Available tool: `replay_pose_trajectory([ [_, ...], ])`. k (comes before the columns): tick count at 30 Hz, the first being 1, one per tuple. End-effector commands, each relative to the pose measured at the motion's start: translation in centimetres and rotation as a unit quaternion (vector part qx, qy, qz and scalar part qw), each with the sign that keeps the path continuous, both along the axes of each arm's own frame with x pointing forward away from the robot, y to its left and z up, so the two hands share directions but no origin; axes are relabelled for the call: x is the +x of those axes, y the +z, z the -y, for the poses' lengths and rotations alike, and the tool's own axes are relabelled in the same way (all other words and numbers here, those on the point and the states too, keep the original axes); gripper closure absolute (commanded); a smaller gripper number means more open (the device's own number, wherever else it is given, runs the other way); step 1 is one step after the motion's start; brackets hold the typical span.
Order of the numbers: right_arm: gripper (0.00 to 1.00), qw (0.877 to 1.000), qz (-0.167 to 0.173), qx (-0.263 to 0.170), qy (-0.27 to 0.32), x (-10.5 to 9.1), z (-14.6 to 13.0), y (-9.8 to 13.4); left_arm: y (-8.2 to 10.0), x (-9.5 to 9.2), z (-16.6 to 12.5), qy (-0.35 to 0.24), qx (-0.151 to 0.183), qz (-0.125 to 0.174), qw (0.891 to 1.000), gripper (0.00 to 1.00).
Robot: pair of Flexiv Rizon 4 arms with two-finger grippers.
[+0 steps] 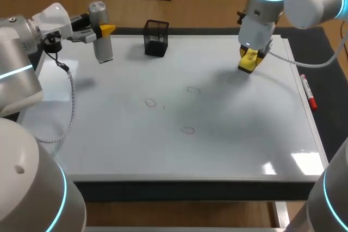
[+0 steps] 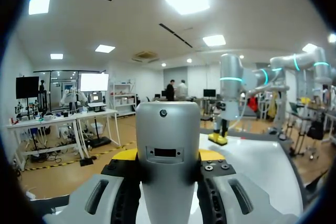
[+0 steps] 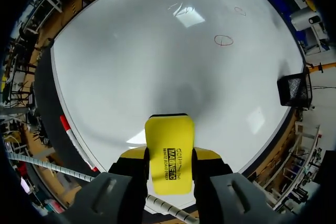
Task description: Pick up the inspection probe, press it on each red-marked spot on the whiteboard one by one, put down the probe, pick up the eraser, and wipe off all the red marks.
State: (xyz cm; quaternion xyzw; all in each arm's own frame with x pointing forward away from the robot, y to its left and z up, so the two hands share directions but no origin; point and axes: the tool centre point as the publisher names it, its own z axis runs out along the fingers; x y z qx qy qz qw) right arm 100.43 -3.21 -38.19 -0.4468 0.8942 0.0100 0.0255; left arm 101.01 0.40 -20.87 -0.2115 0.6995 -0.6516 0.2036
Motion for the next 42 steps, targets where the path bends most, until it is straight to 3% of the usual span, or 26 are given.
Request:
replay_pose_trajectory([
  [1, 1.00, 1.000, 0.000, -0.002, 0.001, 0.0, 0.1, 0.1, 0.1, 0.0, 0.0, 0.001, -0.001, 0.001, 1.000, 1.00],
  [9, 1.00, 1.000, 0.000, -0.002, 0.001, 0.0, 0.1, 0.1, 0.1, 0.0, 0.0, 0.001, -0.001, 0.001, 1.000, 1.00],
  [13, 1.00, 1.000, 0.000, -0.002, 0.001, 0.0, 0.1, 0.1, 0.3, -0.3, 1.7, -0.004, -0.002, 0.009, 1.000, 1.00],
  [27, 1.00, 1.000, 0.000, -0.002, 0.001, 0.0, 0.1, 0.1, 0.1, -3.1, 9.8, -0.035, -0.013, 0.022, 0.999, 1.00],
  [34, 1.00, 1.000, 0.000, -0.002, 0.001, 0.0, 0.1, 0.1, -0.8, -4.3, 14.0, -0.081, -0.021, 0.022, 0.996, 1.00],
  [42, 1.00, 1.000, 0.000, -0.002, 0.001, 0.0, 0.1, 0.1, -2.5, -5.1, 17.8, -0.105, -0.037, 0.001, 0.994, 1.00],
])
